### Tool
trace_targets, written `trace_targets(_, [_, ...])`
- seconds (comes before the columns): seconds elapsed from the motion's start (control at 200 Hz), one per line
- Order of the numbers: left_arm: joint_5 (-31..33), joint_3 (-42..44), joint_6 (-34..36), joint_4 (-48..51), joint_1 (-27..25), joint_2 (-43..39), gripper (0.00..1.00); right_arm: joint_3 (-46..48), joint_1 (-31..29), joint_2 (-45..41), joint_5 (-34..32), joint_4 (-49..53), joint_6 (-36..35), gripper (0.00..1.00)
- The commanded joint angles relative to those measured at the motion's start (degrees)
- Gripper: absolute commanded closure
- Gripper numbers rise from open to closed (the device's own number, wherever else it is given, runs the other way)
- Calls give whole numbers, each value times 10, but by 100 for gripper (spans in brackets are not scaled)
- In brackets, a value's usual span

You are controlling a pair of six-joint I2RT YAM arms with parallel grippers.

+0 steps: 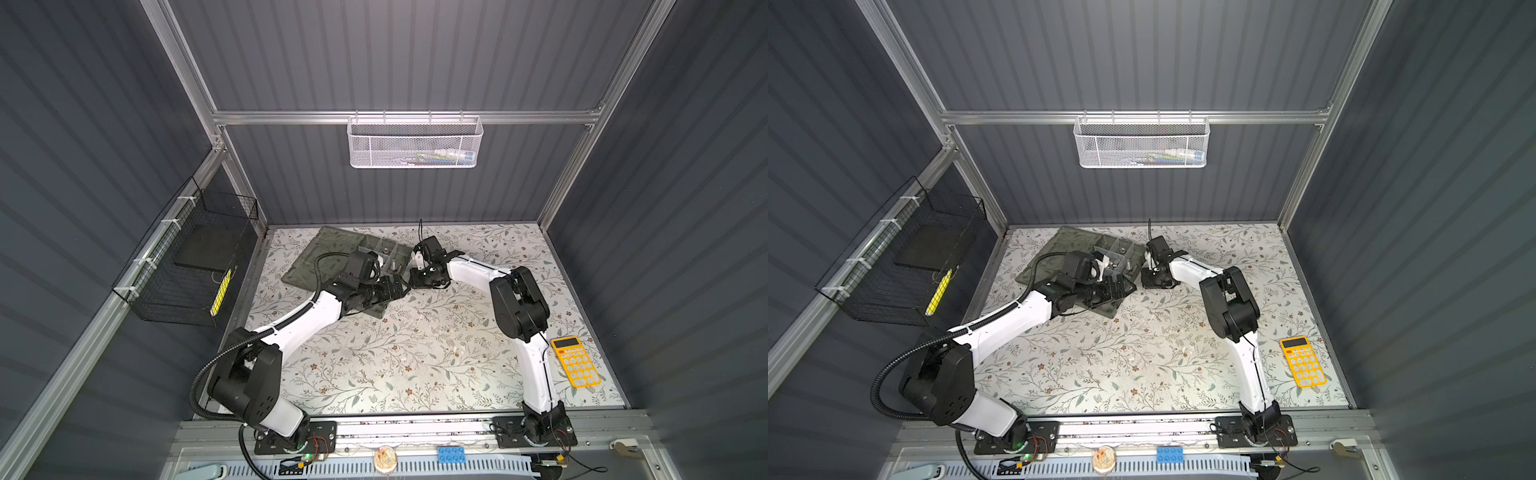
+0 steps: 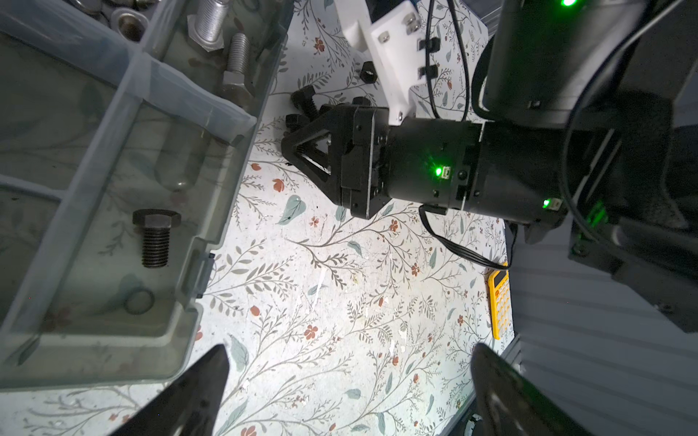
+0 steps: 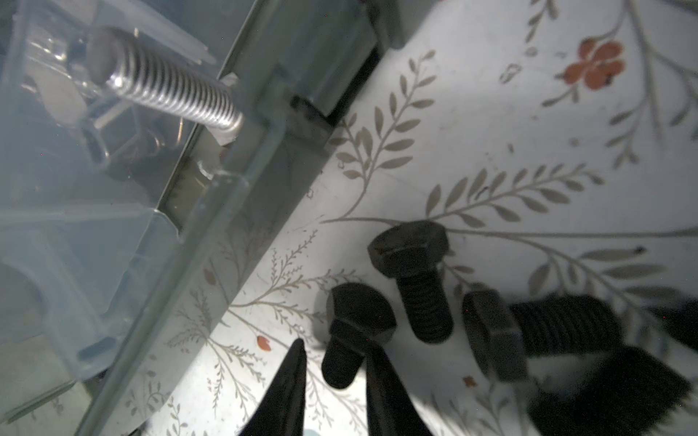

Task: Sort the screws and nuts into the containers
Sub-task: 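Lower the right gripper and close it on a black bolt beside the box, then lift the black bolt with the right gripper and carry it over a compartment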

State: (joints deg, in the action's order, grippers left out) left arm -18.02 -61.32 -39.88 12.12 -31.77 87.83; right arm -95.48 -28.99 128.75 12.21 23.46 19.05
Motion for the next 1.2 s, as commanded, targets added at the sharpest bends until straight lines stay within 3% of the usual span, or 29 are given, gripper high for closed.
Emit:
trace_targets(0.0, [2,-9,8,15,3,-6,0,9,-4,14,-20,35,-4,73])
trace_targets(0.465, [4,-17,10,22,3,-2,0,25,-4,-13,-15,43,2,95])
trace_targets(1.196, [-4,-50,34,60,39,8,0,169,-4,-193,51,-9,56,100])
